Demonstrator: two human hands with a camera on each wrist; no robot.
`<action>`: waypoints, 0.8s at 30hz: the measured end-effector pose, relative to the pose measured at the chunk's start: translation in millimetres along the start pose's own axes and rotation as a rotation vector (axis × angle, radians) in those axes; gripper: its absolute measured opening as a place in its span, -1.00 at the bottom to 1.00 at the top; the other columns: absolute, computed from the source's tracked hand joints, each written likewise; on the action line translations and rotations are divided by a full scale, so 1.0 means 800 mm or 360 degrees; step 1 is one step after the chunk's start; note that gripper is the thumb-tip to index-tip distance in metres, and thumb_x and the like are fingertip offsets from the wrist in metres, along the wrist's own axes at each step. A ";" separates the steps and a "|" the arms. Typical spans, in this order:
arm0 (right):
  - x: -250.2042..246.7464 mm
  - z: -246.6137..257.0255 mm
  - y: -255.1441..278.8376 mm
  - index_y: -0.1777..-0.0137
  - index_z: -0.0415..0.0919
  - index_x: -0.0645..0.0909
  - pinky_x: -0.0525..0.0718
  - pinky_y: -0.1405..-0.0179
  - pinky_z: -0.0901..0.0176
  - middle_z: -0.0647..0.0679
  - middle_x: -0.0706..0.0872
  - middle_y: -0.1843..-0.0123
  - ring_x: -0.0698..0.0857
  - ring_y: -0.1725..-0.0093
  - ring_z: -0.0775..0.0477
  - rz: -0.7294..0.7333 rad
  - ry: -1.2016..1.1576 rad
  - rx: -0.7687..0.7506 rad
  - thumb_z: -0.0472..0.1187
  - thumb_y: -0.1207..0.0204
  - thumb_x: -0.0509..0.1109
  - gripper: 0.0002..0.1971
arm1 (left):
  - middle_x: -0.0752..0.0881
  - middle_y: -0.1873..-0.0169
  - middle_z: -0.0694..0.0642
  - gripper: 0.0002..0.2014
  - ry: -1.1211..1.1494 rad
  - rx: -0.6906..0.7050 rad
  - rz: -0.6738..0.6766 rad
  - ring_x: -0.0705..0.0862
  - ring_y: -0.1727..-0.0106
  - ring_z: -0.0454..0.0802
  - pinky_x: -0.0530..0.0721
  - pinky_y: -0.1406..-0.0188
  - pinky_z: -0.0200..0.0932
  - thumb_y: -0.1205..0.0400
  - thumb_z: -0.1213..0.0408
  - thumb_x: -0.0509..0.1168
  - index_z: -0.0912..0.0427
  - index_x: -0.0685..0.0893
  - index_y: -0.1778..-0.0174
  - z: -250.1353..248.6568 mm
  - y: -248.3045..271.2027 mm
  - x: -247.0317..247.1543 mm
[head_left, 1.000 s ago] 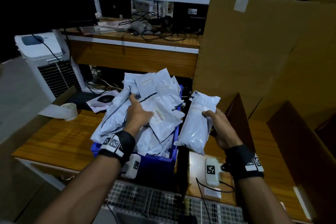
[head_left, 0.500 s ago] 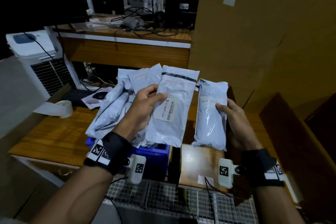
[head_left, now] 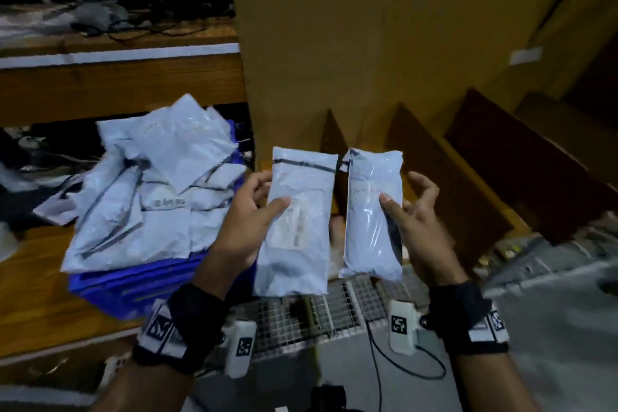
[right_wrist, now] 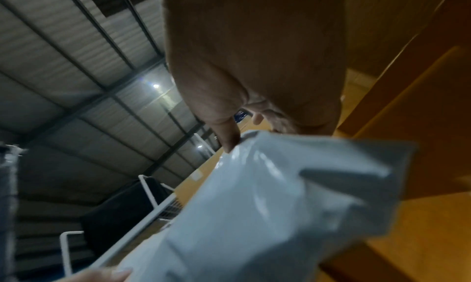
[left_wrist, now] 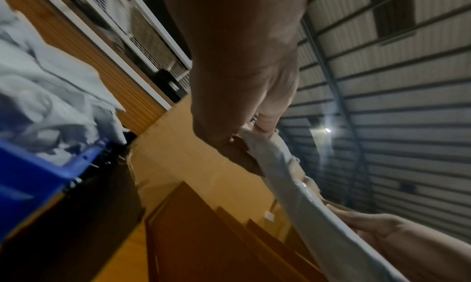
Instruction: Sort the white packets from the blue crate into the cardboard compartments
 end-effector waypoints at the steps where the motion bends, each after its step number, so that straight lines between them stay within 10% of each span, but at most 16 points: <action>1: -0.012 -0.012 0.020 -0.57 0.25 0.18 0.87 -0.04 -0.10 -0.01 0.90 -0.10 0.90 -0.12 -0.11 -0.0066 0.0029 0.0010 -0.15 -0.78 0.41 -0.45 | 0.80 -0.30 0.11 -0.63 -0.0067 -0.0003 0.0035 0.81 -0.29 0.16 0.81 -0.24 0.28 -0.74 0.41 0.46 0.03 0.61 -0.41 0.010 0.008 0.009; 7: -0.087 -0.115 0.162 -0.47 0.10 0.40 0.83 -0.25 -0.30 -0.18 0.69 -0.42 0.80 -0.28 -0.19 -0.0508 0.0059 0.0129 -0.11 -0.80 0.41 -0.66 | 0.78 -0.24 -0.02 -0.34 -0.0458 0.0165 0.0469 0.78 -0.26 -0.12 0.83 -0.09 0.01 -0.72 0.36 0.48 -0.33 0.40 -0.59 0.083 0.082 0.068; 10: -0.122 -0.169 0.241 -0.41 0.04 0.53 0.65 -0.13 0.01 -0.09 0.67 -0.34 0.67 -0.12 0.01 -0.0638 0.0136 0.0238 -0.12 -0.85 0.33 -0.80 | 0.79 -0.24 -0.17 -0.59 -0.0518 0.0079 0.0702 0.75 -0.29 -0.18 0.79 -0.33 0.13 -0.75 0.44 0.40 -0.18 0.68 -0.36 0.140 0.123 0.107; 14: -0.161 -0.231 0.320 -0.35 0.07 0.62 0.50 -0.46 -0.07 0.03 0.62 -0.52 0.58 -0.44 -0.10 -0.0846 0.0177 0.0395 -0.19 -0.84 0.33 -0.82 | 0.77 -0.30 -0.20 -0.73 -0.0682 -0.0162 0.0995 0.67 -0.42 -0.16 0.61 -0.57 0.12 -0.75 0.44 0.39 -0.09 0.81 -0.08 0.214 0.172 0.156; 18: -0.185 -0.262 0.361 -0.35 -0.02 0.64 0.61 -0.27 0.17 -0.08 0.61 -0.57 0.61 -0.44 -0.07 -0.0988 -0.0022 0.0519 -0.25 -0.83 0.34 -0.81 | 0.76 -0.34 -0.05 -0.74 -0.0736 -0.0280 0.0998 0.72 -0.03 -0.23 0.74 -0.04 -0.18 -0.75 0.45 0.39 -0.06 0.80 -0.09 0.254 0.203 0.194; 24: -0.277 -0.277 0.387 -0.40 0.11 0.67 0.74 -0.30 -0.01 -0.04 0.67 -0.52 0.69 -0.44 -0.13 -0.1070 -0.0216 0.0528 -0.22 -0.73 0.49 -0.69 | 0.79 -0.31 -0.02 -0.67 -0.0673 -0.0374 0.0943 0.84 -0.09 0.07 0.84 -0.08 0.29 -0.76 0.45 0.38 -0.17 0.79 -0.15 0.275 0.233 0.293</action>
Point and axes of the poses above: each hand's wrist, its own y-axis away from the middle knuckle, its own x-axis out of the palm, z = x × y, the point moved 1 cm from there along -y, towards the middle knuckle
